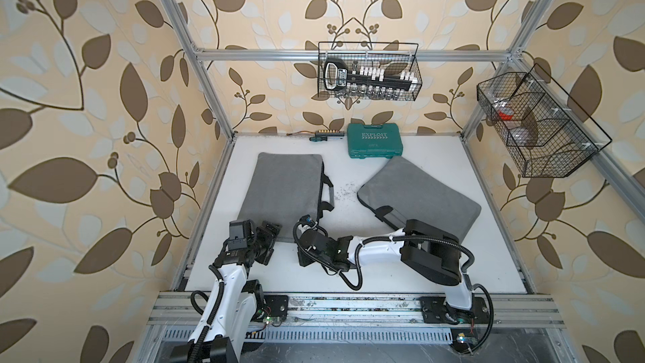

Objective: Put the mouse into the laptop bag
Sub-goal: Zip the zipper on the zippered laptop bag.

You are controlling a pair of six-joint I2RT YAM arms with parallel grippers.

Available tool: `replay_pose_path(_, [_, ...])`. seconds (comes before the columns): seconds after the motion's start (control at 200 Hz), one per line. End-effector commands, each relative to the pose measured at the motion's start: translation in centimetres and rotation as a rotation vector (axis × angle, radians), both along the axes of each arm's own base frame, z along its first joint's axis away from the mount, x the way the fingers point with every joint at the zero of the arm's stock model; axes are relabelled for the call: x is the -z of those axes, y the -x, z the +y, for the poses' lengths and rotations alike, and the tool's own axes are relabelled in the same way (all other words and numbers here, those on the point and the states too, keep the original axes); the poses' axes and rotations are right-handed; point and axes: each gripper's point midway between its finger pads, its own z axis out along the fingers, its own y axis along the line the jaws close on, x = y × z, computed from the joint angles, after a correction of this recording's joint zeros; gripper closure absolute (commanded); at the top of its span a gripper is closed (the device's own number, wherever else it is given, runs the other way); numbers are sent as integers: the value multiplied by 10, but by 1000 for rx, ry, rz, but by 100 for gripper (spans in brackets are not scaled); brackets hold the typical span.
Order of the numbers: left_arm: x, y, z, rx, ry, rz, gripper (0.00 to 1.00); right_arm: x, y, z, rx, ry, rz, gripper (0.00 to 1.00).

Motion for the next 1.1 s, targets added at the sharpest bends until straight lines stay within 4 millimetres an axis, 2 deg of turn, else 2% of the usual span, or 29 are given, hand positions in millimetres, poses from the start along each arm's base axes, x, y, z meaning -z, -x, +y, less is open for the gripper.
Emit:
replay_pose_path(0.0, [-1,-7,-1,6,8,-35,19,-24,14,17,-79,-43,-32,100])
replay_pose_path(0.115, [-2,-12,3,4,-14,-36,41,-33,19,14,-106,-72,-55,100])
replay_pose_path(0.2, [-1,-13,6,6,-31,-12,65,-36,22,9,-118,-85,-58,100])
replay_pose_path(0.3, [4,-10,12,-7,-62,46,90,-27,20,-2,-100,-54,-48,100])
replay_pose_path(0.385, [9,-5,21,-33,-102,102,100,-14,12,-19,-63,-15,-34,100])
replay_pose_path(0.56, [6,-3,27,-51,-129,127,100,12,-13,-66,43,43,-10,100])
replay_pose_path(0.7, [-2,-5,25,-43,-124,113,100,28,-33,-90,108,108,-21,100])
replay_pose_path(0.79, [-6,-6,25,-40,-128,105,100,25,-41,-97,128,137,-62,100])
replay_pose_path(0.895, [-12,-7,28,-38,-147,108,100,17,-40,-96,116,139,-94,100])
replay_pose_path(1.095, [-26,-9,39,-50,-185,134,99,4,-26,-71,13,128,-164,100])
